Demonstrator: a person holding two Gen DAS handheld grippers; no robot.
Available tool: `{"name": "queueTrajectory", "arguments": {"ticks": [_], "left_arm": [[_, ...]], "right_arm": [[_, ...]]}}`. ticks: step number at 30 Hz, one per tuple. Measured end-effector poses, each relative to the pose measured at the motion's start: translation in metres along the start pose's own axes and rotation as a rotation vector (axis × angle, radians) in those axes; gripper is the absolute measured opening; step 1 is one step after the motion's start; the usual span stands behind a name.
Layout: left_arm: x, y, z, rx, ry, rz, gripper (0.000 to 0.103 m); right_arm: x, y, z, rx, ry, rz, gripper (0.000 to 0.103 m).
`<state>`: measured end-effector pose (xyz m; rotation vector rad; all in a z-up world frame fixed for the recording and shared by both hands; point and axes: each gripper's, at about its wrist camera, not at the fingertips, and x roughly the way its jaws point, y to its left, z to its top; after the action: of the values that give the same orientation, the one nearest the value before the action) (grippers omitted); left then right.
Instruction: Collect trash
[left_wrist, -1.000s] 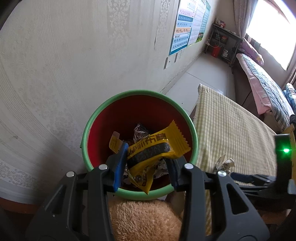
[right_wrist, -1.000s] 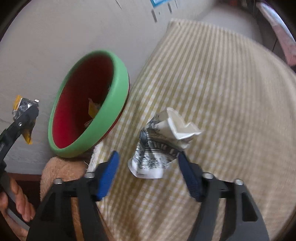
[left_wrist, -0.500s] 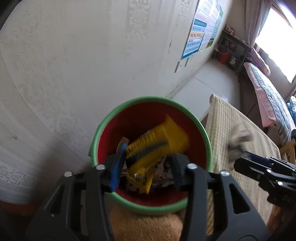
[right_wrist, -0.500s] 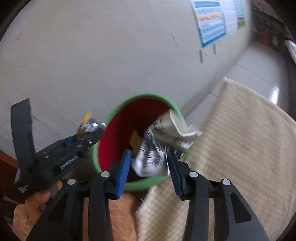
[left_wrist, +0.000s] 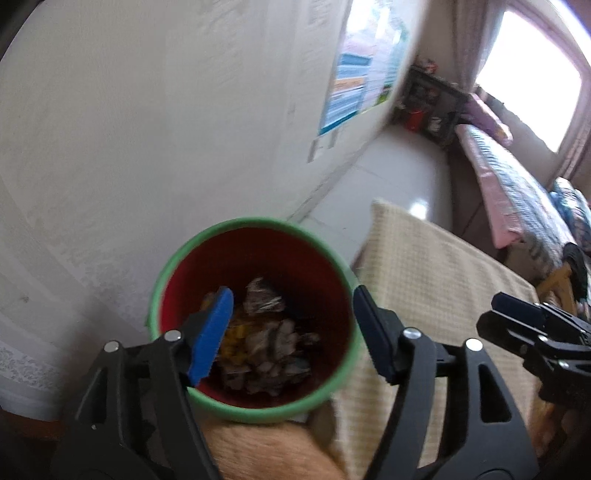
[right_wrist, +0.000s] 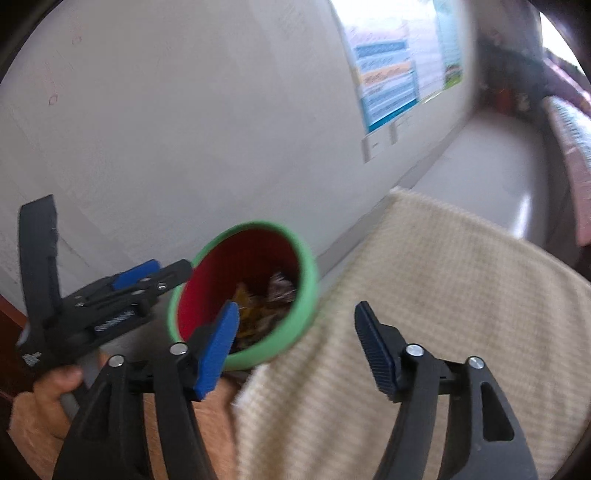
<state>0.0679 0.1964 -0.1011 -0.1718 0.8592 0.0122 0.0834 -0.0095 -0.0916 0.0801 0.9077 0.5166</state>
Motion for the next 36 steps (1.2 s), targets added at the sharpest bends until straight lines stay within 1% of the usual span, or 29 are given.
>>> {"name": "queueTrajectory", "arguments": {"ticks": [2,4,5,6,7,8,9,10,11,12,13,14,15,17,20,22,26,30,36], "left_arm": [[-0.012,-0.022,0.002,0.024,-0.035,-0.033,0.072],[-0.023,-0.039,0.007,0.035,-0.074,-0.071,0.075],[-0.029,-0.046,0.008,0.040,-0.090,-0.083,0.078],[-0.037,-0.057,0.010,0.046,-0.117,-0.098,0.080],[-0.043,-0.066,0.012,0.051,-0.141,-0.109,0.083],[-0.052,-0.076,0.015,0.057,-0.176,-0.122,0.091],[-0.062,-0.086,0.018,0.062,-0.219,-0.127,0.097],[-0.071,-0.094,0.018,0.065,-0.261,-0.124,0.098],[-0.082,-0.104,0.020,0.072,-0.316,-0.119,0.098],[-0.093,-0.115,0.020,0.081,-0.375,-0.104,0.098],[-0.103,-0.125,0.020,0.089,-0.434,-0.078,0.098],[-0.108,-0.132,0.021,0.093,-0.467,-0.056,0.098],[-0.114,-0.139,0.022,0.097,-0.498,-0.031,0.098],[-0.121,-0.152,0.022,0.100,-0.519,-0.006,0.098],[-0.123,-0.165,0.022,0.119,-0.494,0.002,0.098],[-0.123,-0.171,0.020,0.136,-0.469,0.014,0.098],[-0.121,-0.177,0.017,0.165,-0.445,0.034,0.098],[-0.121,-0.180,0.013,0.177,-0.438,0.041,0.098],[-0.121,-0.183,0.013,0.187,-0.435,0.050,0.098]], "right_arm": [[-0.021,-0.013,-0.004,0.000,-0.049,-0.043,0.067],[-0.042,-0.026,-0.006,0.000,-0.112,-0.087,0.070],[-0.059,-0.032,-0.009,-0.001,-0.167,-0.114,0.077],[-0.070,-0.036,-0.010,-0.002,-0.203,-0.129,0.082],[-0.083,-0.038,-0.014,-0.007,-0.251,-0.147,0.084],[-0.103,-0.042,-0.018,-0.019,-0.331,-0.179,0.094],[-0.117,-0.043,-0.022,-0.030,-0.391,-0.200,0.096],[-0.131,-0.043,-0.027,-0.042,-0.452,-0.215,0.096],[-0.148,-0.045,-0.034,-0.065,-0.547,-0.243,0.096],[-0.156,-0.047,-0.038,-0.075,-0.585,-0.274,0.096],[-0.161,-0.049,-0.040,-0.082,-0.593,-0.318,0.096],[-0.165,-0.053,-0.042,-0.079,-0.590,-0.389,0.096],[-0.170,-0.055,-0.046,-0.067,-0.597,-0.413,0.096],[-0.176,-0.067,-0.052,-0.024,-0.613,-0.414,0.096],[-0.176,-0.083,-0.057,0.030,-0.608,-0.425,0.096],[-0.169,-0.091,-0.057,0.039,-0.602,-0.440,0.096],[-0.170,-0.098,-0.063,0.064,-0.596,-0.447,0.096],[-0.168,-0.097,-0.071,0.061,-0.592,-0.454,0.096],[-0.161,-0.101,-0.073,0.069,-0.578,-0.449,0.096]]}}
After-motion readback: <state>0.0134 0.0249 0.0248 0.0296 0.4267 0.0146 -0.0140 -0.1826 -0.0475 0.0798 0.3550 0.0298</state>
